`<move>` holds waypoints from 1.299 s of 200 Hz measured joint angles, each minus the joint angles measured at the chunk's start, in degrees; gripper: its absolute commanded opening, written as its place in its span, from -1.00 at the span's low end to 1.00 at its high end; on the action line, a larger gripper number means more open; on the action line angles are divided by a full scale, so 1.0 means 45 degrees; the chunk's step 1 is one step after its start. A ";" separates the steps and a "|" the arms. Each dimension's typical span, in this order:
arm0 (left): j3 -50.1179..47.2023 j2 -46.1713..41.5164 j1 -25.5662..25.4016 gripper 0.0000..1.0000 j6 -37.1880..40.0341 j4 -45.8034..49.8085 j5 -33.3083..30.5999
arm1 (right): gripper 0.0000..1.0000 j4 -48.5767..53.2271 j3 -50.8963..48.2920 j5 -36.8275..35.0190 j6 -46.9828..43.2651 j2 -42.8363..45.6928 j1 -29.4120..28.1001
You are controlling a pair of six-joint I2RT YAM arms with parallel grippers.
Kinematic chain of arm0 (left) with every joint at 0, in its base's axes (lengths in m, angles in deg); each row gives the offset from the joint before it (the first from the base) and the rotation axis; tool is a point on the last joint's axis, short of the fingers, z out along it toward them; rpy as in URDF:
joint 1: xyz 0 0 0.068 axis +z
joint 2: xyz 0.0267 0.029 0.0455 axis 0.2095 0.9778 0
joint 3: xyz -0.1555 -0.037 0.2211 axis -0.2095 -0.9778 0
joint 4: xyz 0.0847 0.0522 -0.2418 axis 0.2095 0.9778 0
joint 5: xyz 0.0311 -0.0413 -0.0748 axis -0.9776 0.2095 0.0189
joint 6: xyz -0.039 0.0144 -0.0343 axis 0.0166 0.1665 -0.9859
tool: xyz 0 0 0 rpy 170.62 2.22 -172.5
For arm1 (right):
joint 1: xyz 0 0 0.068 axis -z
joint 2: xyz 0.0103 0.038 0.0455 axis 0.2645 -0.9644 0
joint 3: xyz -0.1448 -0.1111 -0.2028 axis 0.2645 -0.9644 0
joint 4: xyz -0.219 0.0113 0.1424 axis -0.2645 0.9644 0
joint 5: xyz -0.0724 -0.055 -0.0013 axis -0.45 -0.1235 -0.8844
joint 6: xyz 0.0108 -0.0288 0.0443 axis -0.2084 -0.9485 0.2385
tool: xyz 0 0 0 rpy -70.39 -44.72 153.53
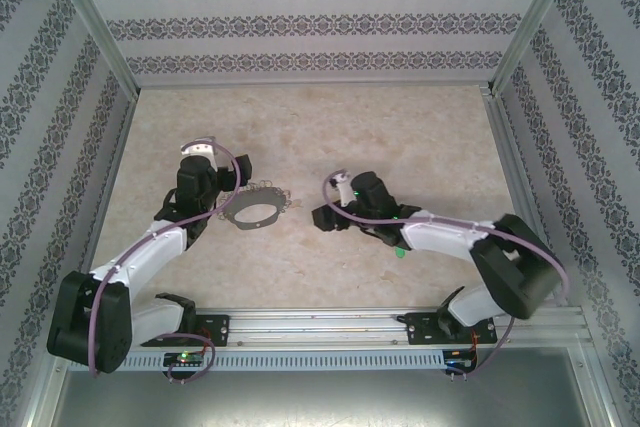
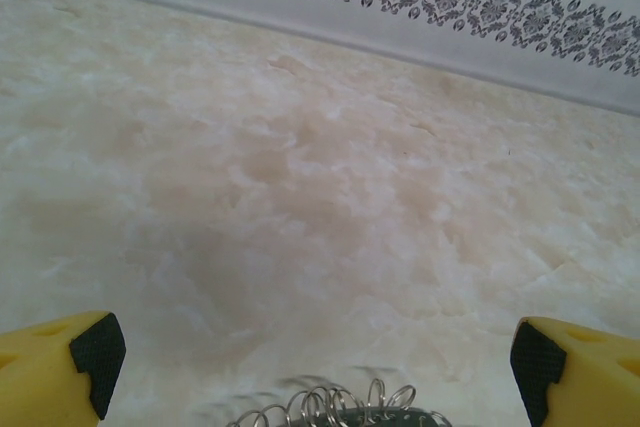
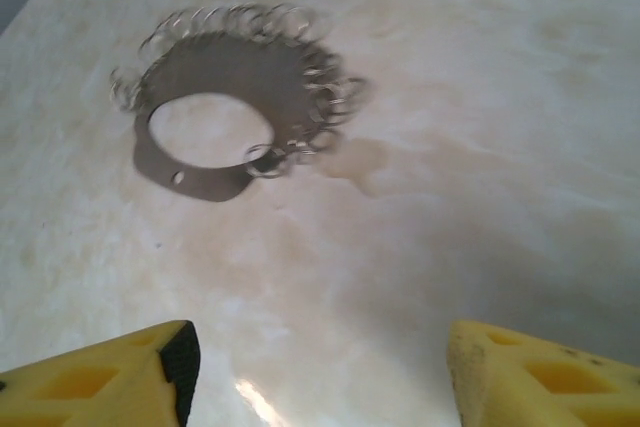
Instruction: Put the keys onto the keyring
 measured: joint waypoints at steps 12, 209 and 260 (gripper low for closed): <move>0.0000 -0.0262 0.0000 1.00 -0.0185 0.0238 0.0165 | 0.13 -0.0005 0.0690 0.0238 0.0015 -0.0782 -0.0423; 0.1166 -0.1496 0.0000 1.00 -0.0369 0.2744 0.1078 | -0.07 0.2302 0.4949 -0.0083 -0.1112 -0.5304 -0.1617; 0.1166 -0.1496 0.0000 1.00 -0.0423 0.2739 0.1263 | -0.09 0.2939 0.5833 -0.0554 -0.1666 -0.5795 -0.1617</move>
